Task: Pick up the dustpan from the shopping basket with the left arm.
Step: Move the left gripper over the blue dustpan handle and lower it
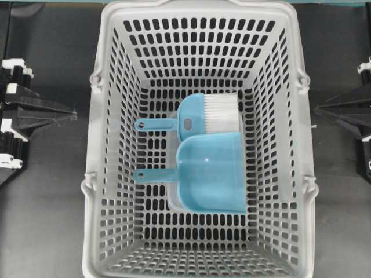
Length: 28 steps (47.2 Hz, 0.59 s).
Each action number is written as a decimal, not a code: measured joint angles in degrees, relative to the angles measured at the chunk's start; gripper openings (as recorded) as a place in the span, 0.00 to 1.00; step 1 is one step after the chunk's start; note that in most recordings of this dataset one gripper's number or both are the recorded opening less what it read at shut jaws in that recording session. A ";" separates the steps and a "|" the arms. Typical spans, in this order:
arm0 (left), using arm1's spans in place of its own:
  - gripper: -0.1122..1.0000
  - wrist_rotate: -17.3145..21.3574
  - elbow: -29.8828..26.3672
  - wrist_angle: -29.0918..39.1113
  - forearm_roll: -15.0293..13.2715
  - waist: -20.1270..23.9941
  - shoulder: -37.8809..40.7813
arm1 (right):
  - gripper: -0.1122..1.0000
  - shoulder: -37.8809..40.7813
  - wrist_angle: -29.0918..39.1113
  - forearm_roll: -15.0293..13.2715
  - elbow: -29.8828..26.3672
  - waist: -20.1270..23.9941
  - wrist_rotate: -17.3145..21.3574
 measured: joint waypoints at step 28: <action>0.10 -0.53 -24.96 36.91 2.20 -2.81 10.72 | 0.10 -0.44 1.85 0.70 -0.09 0.26 0.35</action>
